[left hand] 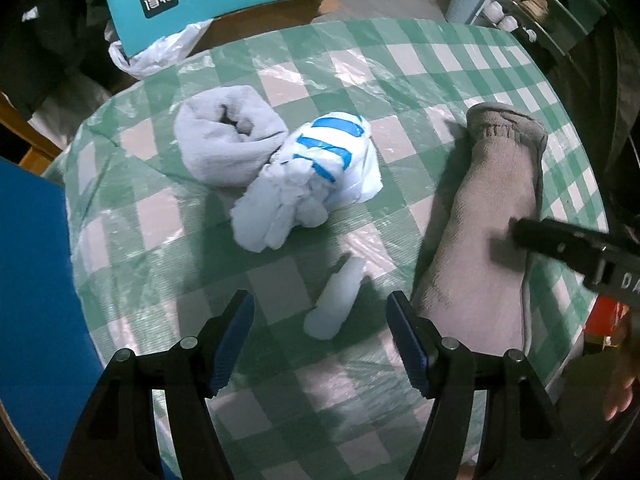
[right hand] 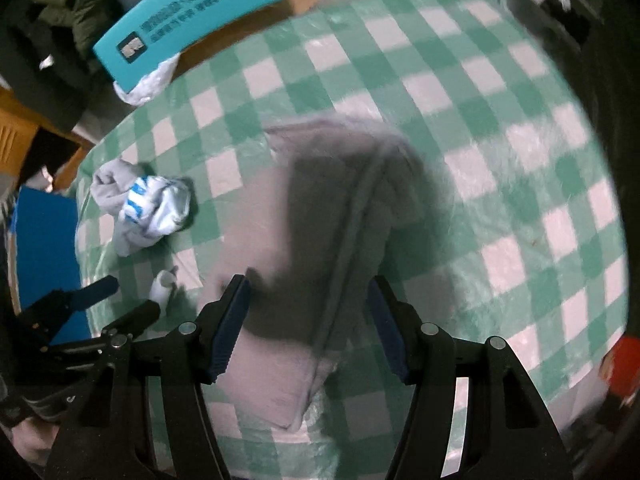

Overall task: Organize soft objects
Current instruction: 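Grasp the long grey sock at its middle with the right gripper, then lift and carry the grey sock over the box with the right gripper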

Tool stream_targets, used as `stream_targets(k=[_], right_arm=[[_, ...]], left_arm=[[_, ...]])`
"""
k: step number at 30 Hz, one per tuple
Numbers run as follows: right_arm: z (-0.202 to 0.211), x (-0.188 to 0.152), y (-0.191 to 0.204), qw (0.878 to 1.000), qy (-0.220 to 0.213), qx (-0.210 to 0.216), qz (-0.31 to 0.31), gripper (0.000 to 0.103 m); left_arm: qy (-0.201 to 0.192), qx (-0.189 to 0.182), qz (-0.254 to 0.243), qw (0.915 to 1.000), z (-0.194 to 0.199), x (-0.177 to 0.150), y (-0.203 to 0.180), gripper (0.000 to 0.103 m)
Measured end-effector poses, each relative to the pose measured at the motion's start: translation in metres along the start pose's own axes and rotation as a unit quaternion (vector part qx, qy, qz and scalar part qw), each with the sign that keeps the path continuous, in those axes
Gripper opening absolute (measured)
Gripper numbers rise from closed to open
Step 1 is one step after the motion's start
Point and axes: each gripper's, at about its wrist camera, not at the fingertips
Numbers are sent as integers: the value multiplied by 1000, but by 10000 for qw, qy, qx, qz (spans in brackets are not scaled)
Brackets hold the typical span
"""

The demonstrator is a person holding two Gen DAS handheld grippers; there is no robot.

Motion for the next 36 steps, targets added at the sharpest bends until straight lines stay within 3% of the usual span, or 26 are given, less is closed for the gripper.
stream_targets(k=[6, 13, 15, 18, 20, 21, 24, 30, 36], right_arm=[[-9, 5, 10, 9999, -9, 166, 14, 61], [-22, 13, 21, 9996, 23, 15, 298, 62], [-26, 14, 24, 9993, 51, -81, 373, 62], [-33, 14, 28, 9985, 96, -249, 468, 62], [-36, 14, 33, 9974, 90, -380, 607, 62], [-37, 13, 35, 9967, 83, -433, 685, 62], [-38, 12, 40, 9948, 32, -507, 882, 61], [-29, 12, 47, 9923, -41, -393, 1176, 22], [-11, 11, 59, 9893, -206, -437, 1378, 17]], left_arm=[[76, -71, 2, 9999, -10, 4, -10, 70], [121, -21, -174, 9998, -22, -3, -17, 69], [38, -13, -220, 9997, -21, -5, -19, 64], [-26, 38, -288, 9996, -18, -5, -18, 48], [-35, 27, -279, 9996, -17, -5, -17, 27], [-14, 13, -284, 9996, -17, -5, -17, 21], [-32, -13, -312, 9995, -16, -3, -12, 18], [-158, -41, -414, 9990, -5, -7, -13, 16], [-340, -87, -350, 9988, 17, -10, -8, 16]])
Point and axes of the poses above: each gripper's, at about its wrist camera, not at the fingertips, and z roughly against the way its jaws point, y to its left, x to its top, and after that the axes turned 10 degrees about z, right-handed
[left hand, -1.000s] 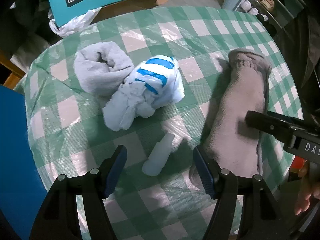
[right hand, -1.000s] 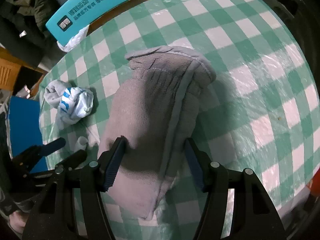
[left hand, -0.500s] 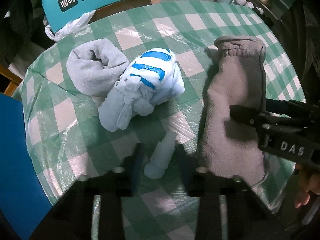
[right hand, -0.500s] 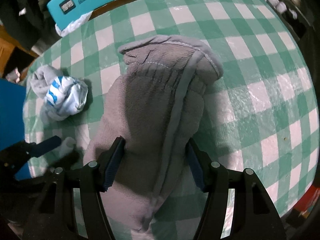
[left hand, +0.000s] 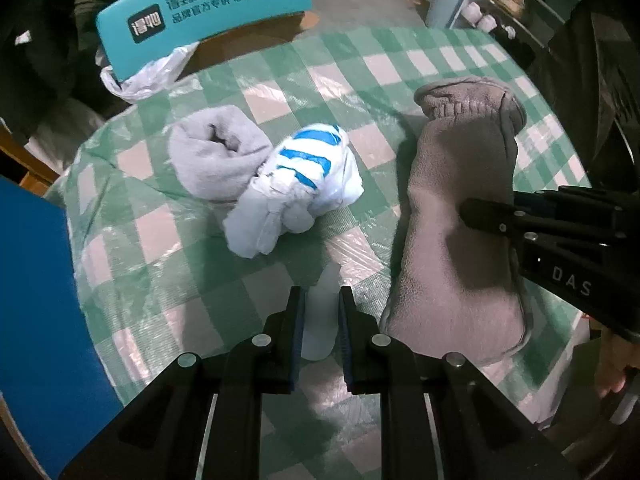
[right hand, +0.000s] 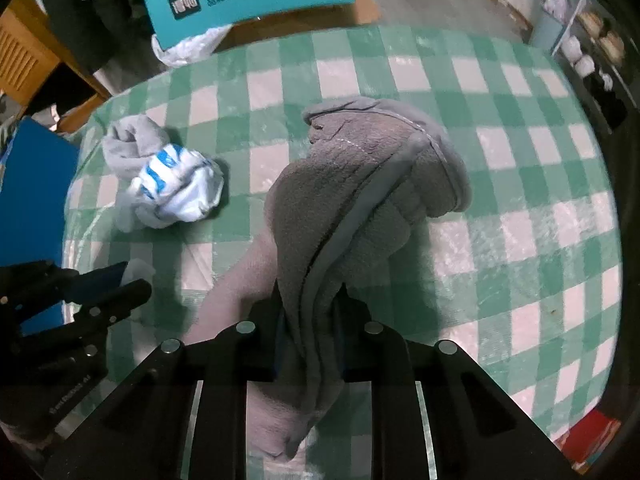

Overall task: Organize soft objects
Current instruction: 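Lift and carry the grey sock over the box with the right gripper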

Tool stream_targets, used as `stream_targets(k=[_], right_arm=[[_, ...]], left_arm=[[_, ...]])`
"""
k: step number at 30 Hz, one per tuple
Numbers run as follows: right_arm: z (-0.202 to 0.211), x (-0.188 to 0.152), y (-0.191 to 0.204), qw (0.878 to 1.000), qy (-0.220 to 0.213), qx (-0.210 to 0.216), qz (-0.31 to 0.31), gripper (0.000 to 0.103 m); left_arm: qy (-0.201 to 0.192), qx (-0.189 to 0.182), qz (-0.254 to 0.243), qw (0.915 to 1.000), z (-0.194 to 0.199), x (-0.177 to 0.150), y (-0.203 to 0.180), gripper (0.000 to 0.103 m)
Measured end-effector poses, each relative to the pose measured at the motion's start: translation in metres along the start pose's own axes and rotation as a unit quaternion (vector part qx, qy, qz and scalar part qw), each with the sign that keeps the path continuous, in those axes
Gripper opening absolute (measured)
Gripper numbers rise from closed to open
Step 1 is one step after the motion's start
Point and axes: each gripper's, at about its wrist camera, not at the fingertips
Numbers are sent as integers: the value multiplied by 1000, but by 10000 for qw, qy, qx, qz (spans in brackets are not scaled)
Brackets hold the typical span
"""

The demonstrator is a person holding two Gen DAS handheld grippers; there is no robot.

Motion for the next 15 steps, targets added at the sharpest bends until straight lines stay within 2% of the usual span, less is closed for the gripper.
stream_targets(k=[15], right_arm=[[57, 8, 21, 9983, -542, -3, 199, 17]], left_arm=[[-388, -2, 166, 9991, 51, -13, 14, 16]])
Point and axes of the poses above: each gripper's, at about its wrist camera, not at the fingertips, and z roughly against the way its jaws point, y to its left, x to its top, and after that the axes turned 10 degrees about z, right-handed
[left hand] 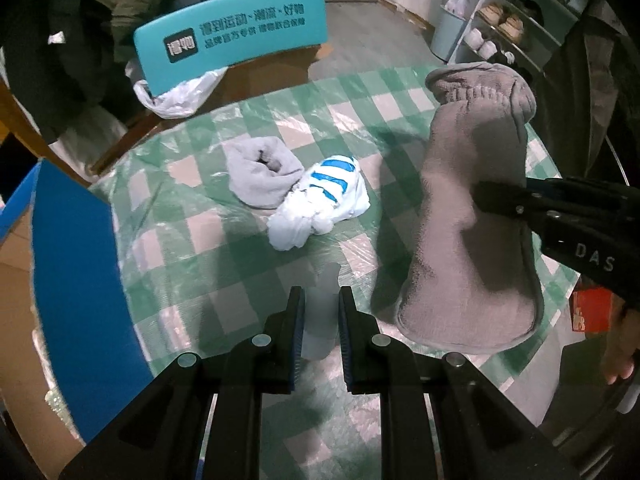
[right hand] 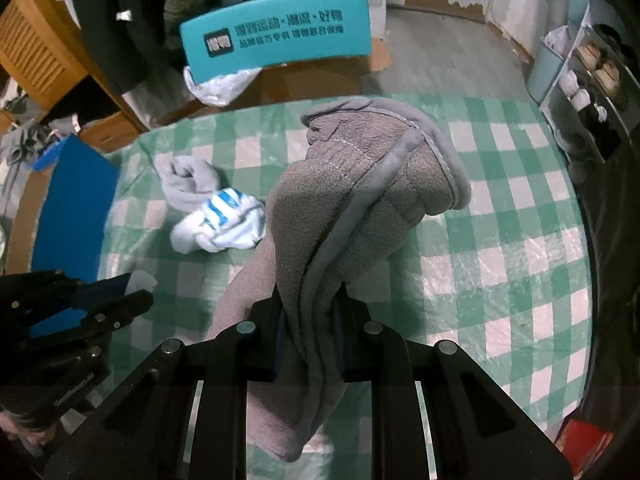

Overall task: Organize soft objects
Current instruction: 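Lift and carry the grey sock over the box with the right gripper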

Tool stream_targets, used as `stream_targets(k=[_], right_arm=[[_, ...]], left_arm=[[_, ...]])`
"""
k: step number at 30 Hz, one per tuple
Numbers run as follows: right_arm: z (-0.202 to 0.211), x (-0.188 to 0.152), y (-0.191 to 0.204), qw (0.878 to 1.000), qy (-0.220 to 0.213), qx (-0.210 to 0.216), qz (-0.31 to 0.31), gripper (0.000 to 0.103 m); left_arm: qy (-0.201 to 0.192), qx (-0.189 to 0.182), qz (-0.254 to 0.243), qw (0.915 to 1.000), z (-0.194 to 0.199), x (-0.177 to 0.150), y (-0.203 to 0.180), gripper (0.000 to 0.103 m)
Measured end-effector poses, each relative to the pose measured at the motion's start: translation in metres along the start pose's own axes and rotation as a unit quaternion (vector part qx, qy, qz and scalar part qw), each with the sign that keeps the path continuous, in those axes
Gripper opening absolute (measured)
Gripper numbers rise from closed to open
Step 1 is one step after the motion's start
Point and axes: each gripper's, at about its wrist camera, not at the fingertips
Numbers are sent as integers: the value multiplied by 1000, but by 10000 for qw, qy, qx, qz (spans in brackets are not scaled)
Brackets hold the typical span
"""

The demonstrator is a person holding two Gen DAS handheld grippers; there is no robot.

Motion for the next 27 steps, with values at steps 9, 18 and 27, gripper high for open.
stream_targets(k=[9, 18, 27], right_arm=[[35, 4, 19, 9993, -292, 112, 187, 17], [58, 13, 47, 9972, -531, 309, 424, 17], [72, 25, 73, 9944, -699, 439, 657, 17]], left_arm=[[-198, 143, 49, 9997, 26, -9, 11, 16], [-364, 334, 99, 9987, 53, -17, 23, 16], [-548, 406, 248, 9974, 79, -24, 44, 16]])
Point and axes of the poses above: each gripper's, at about its wrist camera, not at the fingertips, and z roughly against the way its jaws point, y to its left, x to its top, and after that the axes turned 10 degrees about z, right-handed
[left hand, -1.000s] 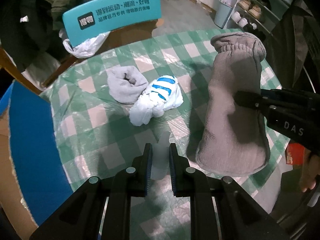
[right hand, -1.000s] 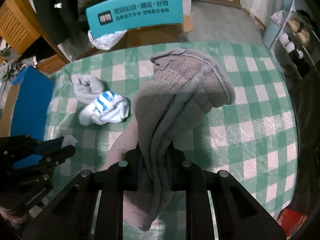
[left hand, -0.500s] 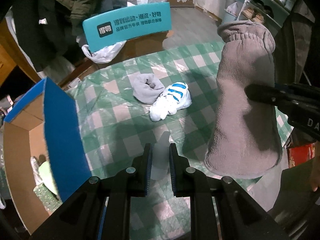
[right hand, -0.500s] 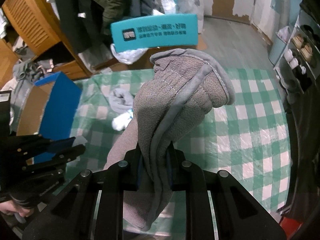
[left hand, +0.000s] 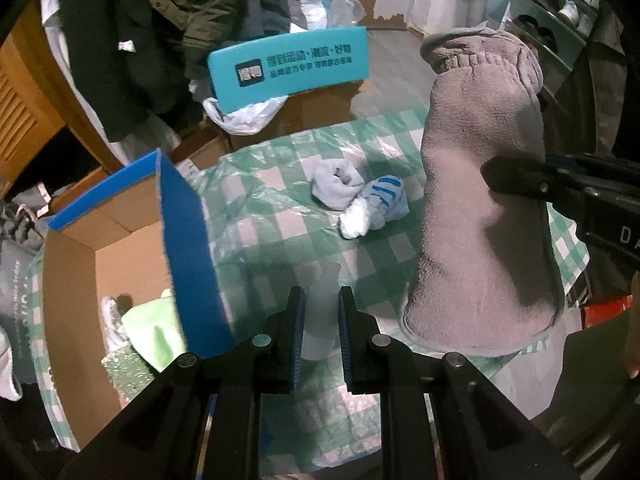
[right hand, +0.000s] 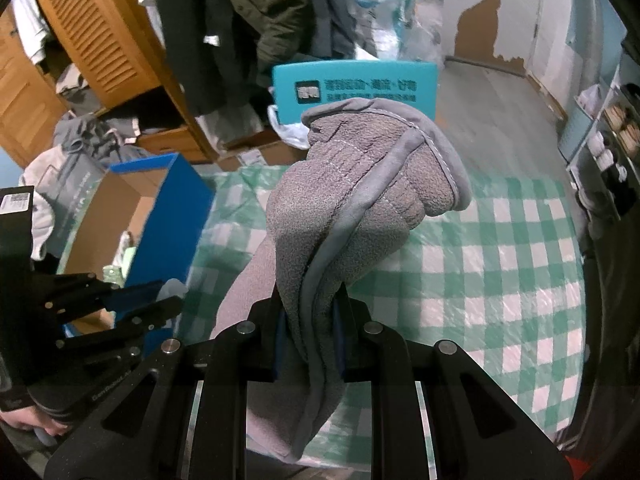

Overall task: Organize soft objects
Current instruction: 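Lift and carry the grey sock over the box with the right gripper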

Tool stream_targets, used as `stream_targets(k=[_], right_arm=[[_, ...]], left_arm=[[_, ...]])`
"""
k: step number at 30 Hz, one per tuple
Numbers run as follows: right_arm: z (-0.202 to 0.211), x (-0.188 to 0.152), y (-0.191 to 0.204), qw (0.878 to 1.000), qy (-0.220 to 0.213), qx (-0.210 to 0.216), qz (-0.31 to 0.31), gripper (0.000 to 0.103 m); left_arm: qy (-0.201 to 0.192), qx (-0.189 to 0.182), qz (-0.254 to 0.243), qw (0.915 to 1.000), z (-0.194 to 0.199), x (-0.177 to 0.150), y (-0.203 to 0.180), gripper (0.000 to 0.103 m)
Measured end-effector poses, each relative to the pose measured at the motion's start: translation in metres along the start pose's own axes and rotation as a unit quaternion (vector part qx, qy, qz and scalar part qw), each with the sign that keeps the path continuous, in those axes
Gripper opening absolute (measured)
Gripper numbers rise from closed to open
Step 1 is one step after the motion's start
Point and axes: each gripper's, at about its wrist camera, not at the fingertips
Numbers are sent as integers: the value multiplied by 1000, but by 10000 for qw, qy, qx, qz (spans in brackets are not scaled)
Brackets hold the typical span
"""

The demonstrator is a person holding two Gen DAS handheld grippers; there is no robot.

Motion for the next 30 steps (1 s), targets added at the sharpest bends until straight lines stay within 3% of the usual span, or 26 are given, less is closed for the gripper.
stream_targets(k=[17, 30], right_arm=[[5, 30, 66, 9974, -244, 440, 506, 17], [-8, 51, 119, 9940, -157, 728, 807, 17]], left_arm=[[-317, 234, 332, 9987, 36, -17, 59, 16], [-404, 343, 789, 9955, 46, -30, 112, 16]])
Point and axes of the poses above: each gripper's, at about its wrist camera, not at the fingertips, and z roughly against the way its jaws point, y to its left, x to its top, and after that the axes turned 10 degrees about z, right-handed
